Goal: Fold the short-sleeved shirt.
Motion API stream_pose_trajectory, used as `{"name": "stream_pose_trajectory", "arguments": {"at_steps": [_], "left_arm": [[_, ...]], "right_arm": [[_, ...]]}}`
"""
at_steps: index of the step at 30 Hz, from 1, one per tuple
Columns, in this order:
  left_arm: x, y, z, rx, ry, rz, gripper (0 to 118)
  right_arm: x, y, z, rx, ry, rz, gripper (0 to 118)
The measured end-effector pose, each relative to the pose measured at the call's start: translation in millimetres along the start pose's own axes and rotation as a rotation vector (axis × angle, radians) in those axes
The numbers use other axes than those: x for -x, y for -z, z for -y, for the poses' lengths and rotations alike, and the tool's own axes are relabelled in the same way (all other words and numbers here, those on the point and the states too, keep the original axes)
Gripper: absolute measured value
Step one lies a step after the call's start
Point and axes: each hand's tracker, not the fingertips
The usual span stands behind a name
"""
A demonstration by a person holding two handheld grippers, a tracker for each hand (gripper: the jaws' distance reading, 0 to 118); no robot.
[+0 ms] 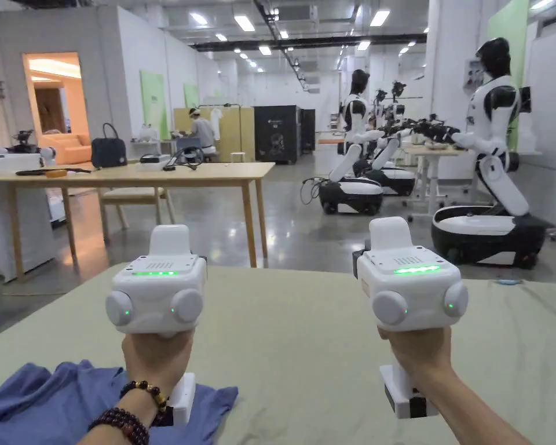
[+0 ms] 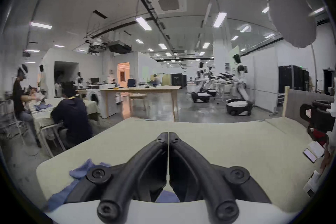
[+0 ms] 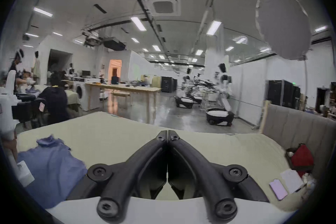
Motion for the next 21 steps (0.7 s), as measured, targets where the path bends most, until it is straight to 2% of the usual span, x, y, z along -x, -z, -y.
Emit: {"name": "stream_pose_trajectory", "arguments": {"at_steps": [3, 6, 10, 15, 18, 21], "left_arm": [[63, -11, 5, 0.015, -0.010, -0.102, 0], [112, -18, 8, 0.032, -0.058, -0.189, 0], [143, -24, 15, 0.045, -0.076, -0.228, 0], [139, -15, 26, 0.129, 0.020, -0.212, 0], [125, 19, 39, 0.428, 0.118, -0.111, 5], [107, 52, 68, 0.749, 0.229, 0.015, 6]], "right_arm": [[61, 5, -5, -0.010, 0.020, -0.110, 0], [109, 7, -7, -0.008, -0.025, -0.197, 0], [143, 15, -5, -0.016, -0.062, -0.229, 0], [142, 7, -5, 0.014, -0.026, -0.264, 0], [128, 7, 7, 0.011, -0.004, -0.283, 0], [113, -4, 14, 0.034, 0.018, -0.307, 0]]}}
